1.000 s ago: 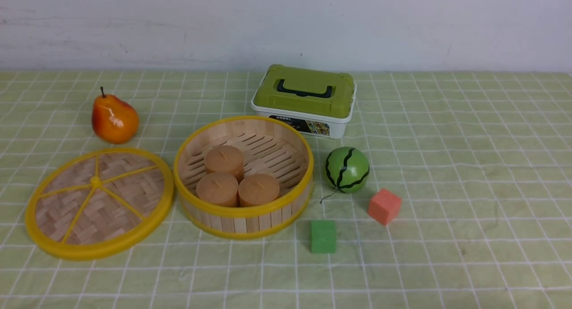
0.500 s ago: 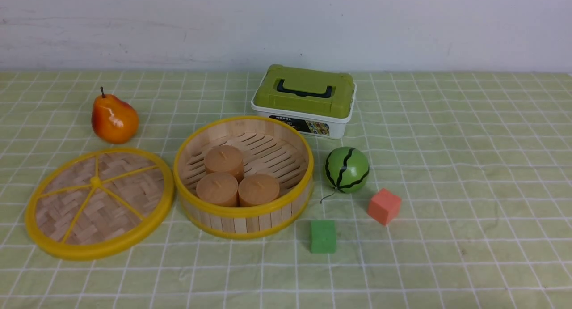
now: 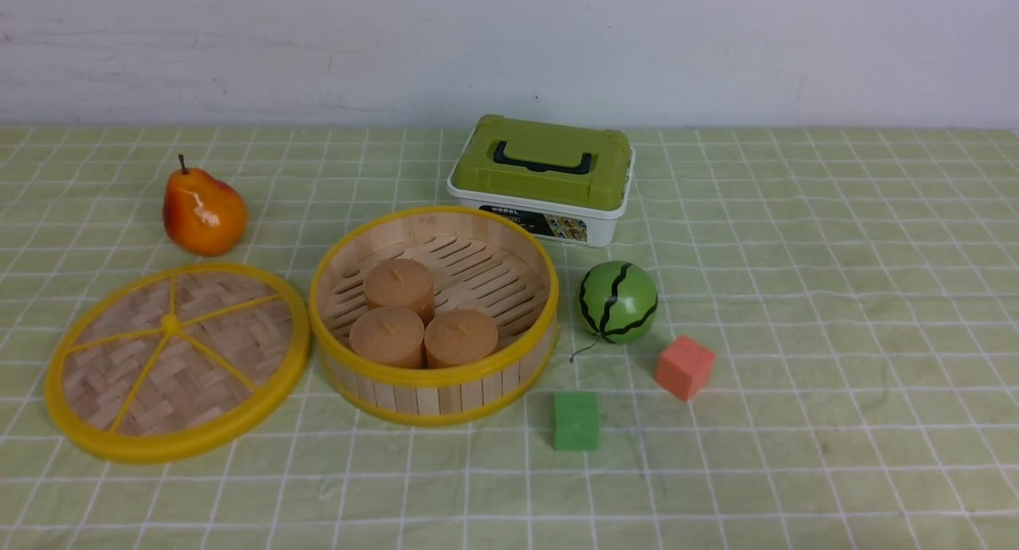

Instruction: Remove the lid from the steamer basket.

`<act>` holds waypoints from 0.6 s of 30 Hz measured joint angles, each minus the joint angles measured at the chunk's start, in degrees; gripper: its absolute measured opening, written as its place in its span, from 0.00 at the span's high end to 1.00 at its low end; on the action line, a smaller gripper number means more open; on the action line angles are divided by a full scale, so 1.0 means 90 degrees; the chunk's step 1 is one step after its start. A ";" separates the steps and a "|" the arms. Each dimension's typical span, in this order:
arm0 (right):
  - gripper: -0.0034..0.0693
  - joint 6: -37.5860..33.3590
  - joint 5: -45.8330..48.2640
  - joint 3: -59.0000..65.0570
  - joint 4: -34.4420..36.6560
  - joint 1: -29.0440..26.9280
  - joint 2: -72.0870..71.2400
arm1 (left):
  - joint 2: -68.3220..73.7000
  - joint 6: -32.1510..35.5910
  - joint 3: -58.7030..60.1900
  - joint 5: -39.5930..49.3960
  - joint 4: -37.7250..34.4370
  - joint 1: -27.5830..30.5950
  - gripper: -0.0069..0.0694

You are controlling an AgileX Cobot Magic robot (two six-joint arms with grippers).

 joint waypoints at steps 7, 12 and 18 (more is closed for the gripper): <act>0.62 0.0000 0.0000 0.0000 0.0000 0.0000 0.0000 | 0.0000 0.0000 0.0000 0.0000 0.0000 0.0000 0.89; 0.62 0.0000 0.0000 0.0000 0.0000 0.0000 0.0000 | 0.0000 0.0000 0.0000 0.0000 0.0000 0.0000 0.89; 0.62 0.0000 0.0000 0.0000 0.0000 0.0000 0.0000 | 0.0000 0.0000 0.0000 0.0000 0.0000 0.0000 0.89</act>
